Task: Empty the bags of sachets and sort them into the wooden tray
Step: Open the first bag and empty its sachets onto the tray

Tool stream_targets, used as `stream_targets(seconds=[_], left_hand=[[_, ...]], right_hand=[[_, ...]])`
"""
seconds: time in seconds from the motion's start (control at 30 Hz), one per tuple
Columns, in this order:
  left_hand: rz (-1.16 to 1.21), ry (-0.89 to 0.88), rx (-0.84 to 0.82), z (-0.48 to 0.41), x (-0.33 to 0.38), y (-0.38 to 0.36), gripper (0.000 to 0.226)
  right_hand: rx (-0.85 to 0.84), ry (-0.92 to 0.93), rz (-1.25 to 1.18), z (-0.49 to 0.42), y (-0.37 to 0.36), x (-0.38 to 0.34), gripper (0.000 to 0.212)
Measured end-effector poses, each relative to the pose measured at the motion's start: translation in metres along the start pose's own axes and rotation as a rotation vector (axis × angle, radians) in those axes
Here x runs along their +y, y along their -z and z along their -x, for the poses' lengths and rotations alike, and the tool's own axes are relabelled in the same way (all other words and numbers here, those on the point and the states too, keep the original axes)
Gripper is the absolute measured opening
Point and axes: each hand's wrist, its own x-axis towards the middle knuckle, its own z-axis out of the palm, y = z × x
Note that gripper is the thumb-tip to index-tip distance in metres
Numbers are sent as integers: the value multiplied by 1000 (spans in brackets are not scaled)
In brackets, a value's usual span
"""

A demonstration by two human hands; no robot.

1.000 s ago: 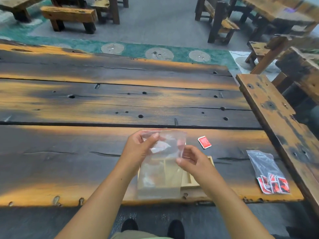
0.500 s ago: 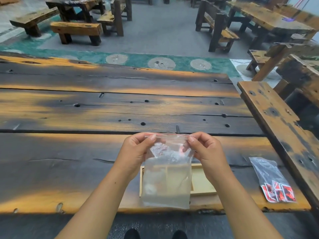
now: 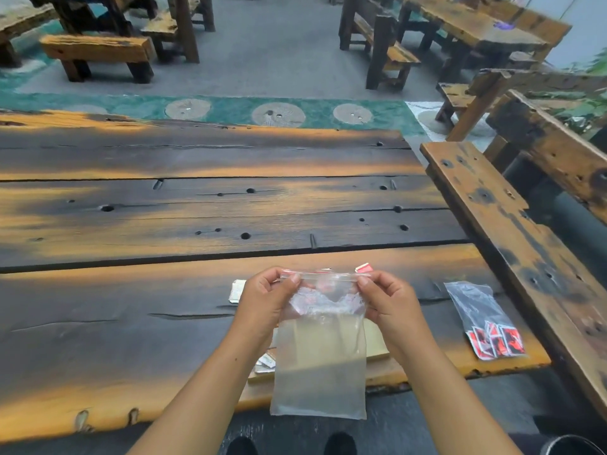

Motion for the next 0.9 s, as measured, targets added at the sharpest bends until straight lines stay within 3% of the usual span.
stream_targets(seconds=[0.13, 0.3, 0.4, 0.53, 0.77, 0.9], left_hand=[[22, -4, 18, -13, -13, -44, 14], [-76, -52, 139, -34, -42, -109, 10], [-210, -97, 202, -44, -58, -150, 17], [-310, -90, 205, -51, -78, -193, 24], [-387, 114, 41, -86, -104, -223, 9], [-518, 146, 3, -117, -124, -226, 7]], right_hand=[[-24, -124, -35, 2, 44, 18, 40], [-126, -226, 7, 18, 111, 38, 53], [-133, -241, 103, 26, 156, 47, 42], [-28, -253, 141, 30, 206, 65, 12], [82, -387, 252, 14, 259, 95, 8], [130, -459, 367, -7, 272, 117, 12]])
